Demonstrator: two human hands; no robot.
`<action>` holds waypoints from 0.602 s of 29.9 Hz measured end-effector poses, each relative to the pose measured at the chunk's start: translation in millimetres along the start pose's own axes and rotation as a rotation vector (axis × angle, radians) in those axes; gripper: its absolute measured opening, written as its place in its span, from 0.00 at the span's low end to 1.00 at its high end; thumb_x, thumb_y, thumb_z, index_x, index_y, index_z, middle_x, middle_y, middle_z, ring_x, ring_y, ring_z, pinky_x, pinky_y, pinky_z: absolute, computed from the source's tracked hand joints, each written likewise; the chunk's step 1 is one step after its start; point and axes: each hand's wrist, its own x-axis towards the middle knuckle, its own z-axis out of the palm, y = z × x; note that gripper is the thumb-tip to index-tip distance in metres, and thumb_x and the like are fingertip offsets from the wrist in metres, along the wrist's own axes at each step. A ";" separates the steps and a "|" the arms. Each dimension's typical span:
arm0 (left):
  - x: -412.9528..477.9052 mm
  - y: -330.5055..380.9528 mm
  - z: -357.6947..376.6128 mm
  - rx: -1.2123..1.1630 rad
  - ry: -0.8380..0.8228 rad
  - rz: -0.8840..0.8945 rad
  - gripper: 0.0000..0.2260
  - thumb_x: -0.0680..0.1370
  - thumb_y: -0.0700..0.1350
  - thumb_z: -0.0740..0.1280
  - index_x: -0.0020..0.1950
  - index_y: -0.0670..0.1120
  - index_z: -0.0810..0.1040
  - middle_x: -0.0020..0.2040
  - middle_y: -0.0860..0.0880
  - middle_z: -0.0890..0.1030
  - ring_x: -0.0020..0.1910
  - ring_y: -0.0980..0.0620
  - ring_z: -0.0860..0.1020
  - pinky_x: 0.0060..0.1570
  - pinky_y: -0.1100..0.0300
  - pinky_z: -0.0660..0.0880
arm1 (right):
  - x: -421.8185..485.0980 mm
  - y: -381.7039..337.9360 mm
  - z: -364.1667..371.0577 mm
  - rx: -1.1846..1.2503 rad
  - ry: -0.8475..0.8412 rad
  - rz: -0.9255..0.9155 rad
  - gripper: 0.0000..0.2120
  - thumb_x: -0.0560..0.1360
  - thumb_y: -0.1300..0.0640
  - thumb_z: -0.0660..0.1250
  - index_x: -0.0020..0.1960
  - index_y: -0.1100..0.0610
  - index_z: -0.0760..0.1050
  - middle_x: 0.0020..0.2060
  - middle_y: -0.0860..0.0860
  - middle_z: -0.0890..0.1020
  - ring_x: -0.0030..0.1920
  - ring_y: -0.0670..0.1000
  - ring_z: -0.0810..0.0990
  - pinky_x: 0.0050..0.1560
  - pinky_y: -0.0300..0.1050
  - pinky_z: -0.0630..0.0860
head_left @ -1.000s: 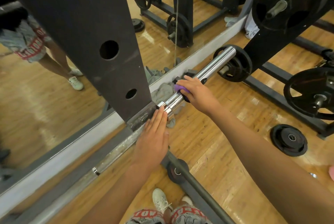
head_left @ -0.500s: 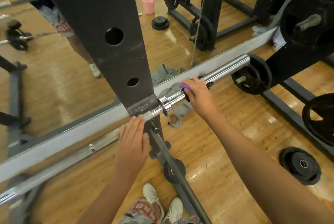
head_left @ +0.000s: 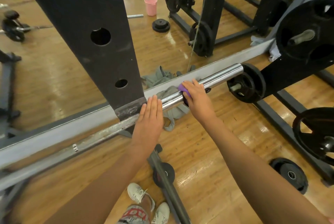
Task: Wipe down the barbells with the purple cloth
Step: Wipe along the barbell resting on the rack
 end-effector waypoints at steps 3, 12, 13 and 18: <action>8.0 1.0 -6.4 0.135 0.004 0.105 0.26 0.83 0.34 0.50 0.78 0.29 0.41 0.79 0.29 0.50 0.80 0.34 0.52 0.79 0.43 0.46 | 2.9 5.4 0.1 -0.036 -0.018 -0.052 0.13 0.85 0.56 0.58 0.67 0.56 0.73 0.62 0.52 0.78 0.63 0.57 0.70 0.64 0.55 0.69; 31.3 -0.1 -22.0 0.249 -0.074 0.132 0.28 0.84 0.38 0.55 0.77 0.28 0.45 0.77 0.29 0.58 0.78 0.33 0.57 0.79 0.42 0.48 | 26.0 17.2 -22.1 -0.067 -0.268 -0.093 0.17 0.85 0.53 0.57 0.72 0.54 0.71 0.69 0.50 0.75 0.74 0.54 0.66 0.78 0.57 0.53; 35.0 -0.6 -29.3 0.256 -0.145 0.149 0.29 0.84 0.38 0.55 0.78 0.28 0.44 0.78 0.28 0.55 0.79 0.34 0.55 0.79 0.43 0.47 | 27.4 16.6 -22.6 -0.071 -0.282 -0.081 0.17 0.85 0.53 0.57 0.73 0.54 0.71 0.70 0.51 0.75 0.75 0.55 0.65 0.78 0.57 0.53; 24.4 -2.5 -26.5 0.129 -0.099 0.225 0.27 0.81 0.31 0.44 0.79 0.32 0.40 0.79 0.31 0.40 0.80 0.35 0.42 0.78 0.43 0.42 | 8.6 6.0 -15.1 -0.034 -0.160 -0.188 0.18 0.85 0.55 0.59 0.72 0.58 0.72 0.69 0.53 0.76 0.73 0.56 0.68 0.75 0.51 0.55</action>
